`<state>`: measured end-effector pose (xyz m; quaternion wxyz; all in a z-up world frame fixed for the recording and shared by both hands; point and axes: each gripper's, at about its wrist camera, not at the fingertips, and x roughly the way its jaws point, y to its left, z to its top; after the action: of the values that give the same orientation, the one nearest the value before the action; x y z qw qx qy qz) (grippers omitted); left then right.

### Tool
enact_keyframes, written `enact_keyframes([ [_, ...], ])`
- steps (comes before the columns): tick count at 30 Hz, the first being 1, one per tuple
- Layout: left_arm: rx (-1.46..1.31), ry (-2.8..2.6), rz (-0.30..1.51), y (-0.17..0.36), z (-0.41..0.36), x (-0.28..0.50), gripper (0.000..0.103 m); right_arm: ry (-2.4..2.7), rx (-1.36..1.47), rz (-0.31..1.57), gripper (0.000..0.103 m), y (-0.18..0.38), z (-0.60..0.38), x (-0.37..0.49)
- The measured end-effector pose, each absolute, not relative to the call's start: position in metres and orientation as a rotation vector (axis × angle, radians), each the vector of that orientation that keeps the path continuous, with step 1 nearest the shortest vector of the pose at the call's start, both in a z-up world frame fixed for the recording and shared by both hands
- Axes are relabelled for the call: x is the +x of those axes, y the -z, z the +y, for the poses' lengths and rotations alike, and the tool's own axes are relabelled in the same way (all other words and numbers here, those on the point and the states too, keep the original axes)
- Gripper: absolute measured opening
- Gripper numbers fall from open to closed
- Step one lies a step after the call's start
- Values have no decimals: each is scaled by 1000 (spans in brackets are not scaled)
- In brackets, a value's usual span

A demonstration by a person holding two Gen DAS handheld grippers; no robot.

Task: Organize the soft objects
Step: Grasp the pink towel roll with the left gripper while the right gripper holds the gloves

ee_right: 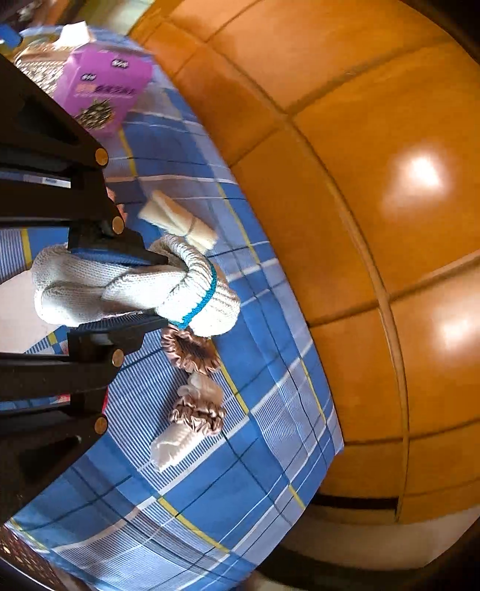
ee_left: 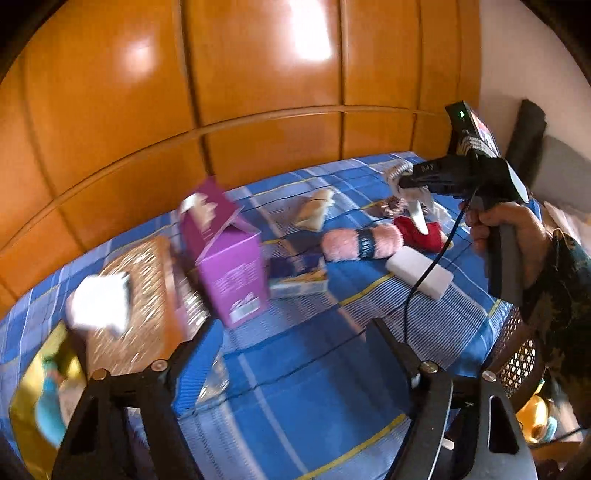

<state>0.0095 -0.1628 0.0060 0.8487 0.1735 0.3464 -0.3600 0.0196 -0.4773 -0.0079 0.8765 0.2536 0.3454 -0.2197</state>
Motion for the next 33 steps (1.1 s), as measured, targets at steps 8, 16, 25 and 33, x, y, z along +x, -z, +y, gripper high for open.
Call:
enact_keyframes([
  [8, 570, 837, 674, 6, -249, 27, 76, 480, 639, 643, 24, 3, -494, 2],
  [16, 790, 883, 672, 44, -333, 51, 85, 461, 716, 658, 24, 11, -503, -1],
  [25, 959, 899, 662, 78, -383, 73, 88, 466, 789, 666, 24, 19, -513, -6],
  [33, 966, 958, 703, 98, -413, 81, 79, 480, 831, 661, 24, 21, -518, -9],
])
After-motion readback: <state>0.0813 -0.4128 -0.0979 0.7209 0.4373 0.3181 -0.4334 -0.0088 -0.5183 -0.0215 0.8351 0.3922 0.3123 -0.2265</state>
